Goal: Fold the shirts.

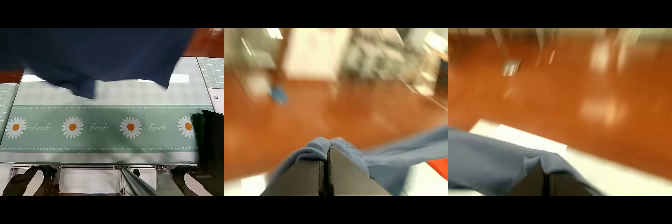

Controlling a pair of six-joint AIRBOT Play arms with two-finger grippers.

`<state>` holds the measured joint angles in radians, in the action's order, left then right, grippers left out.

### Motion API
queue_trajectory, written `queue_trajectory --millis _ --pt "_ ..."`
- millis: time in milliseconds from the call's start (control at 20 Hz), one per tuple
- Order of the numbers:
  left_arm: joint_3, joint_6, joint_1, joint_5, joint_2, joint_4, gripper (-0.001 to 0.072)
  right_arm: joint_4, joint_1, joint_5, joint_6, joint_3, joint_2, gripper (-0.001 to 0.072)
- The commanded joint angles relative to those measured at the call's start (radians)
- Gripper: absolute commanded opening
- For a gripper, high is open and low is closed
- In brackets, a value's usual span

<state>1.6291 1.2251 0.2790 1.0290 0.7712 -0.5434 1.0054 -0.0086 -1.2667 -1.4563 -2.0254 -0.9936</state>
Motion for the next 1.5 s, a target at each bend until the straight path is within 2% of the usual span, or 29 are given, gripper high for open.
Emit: queue_trajectory --millis 0,250,500,700,900,1100,1300,1450 --pt "0.182 0.075 0.081 -0.008 -0.101 -0.168 0.0032 0.111 -0.003 -0.006 0.003 -0.047 0.164 0.0025" --pt "0.252 0.080 0.109 -0.005 -0.248 -0.356 0.0032 0.186 -0.003 -0.094 0.002 -0.047 0.300 0.0025" --pt "0.240 0.109 0.109 0.117 -0.263 -0.362 0.0032 0.186 -0.003 -0.182 0.002 -0.043 0.316 0.0025" --pt "0.087 0.107 0.109 0.181 -0.240 -0.262 0.0032 0.186 -0.003 -0.185 0.002 0.055 0.316 0.0025" --pt "-0.157 0.084 0.108 0.176 -0.200 -0.153 0.0032 0.235 -0.003 -0.150 -0.006 0.301 0.303 0.0025" --pt "-0.396 0.032 0.058 0.095 -0.113 -0.111 0.0032 0.406 -0.003 -0.092 -0.063 0.428 0.153 0.0025" --pt "-0.496 -0.011 -0.105 -0.053 0.071 -0.114 0.0033 0.378 -0.003 0.033 -0.069 0.428 -0.113 0.0025" --pt "-0.494 -0.010 -0.232 -0.229 0.256 -0.114 0.0033 0.303 -0.011 0.142 -0.090 0.417 -0.312 0.0025"
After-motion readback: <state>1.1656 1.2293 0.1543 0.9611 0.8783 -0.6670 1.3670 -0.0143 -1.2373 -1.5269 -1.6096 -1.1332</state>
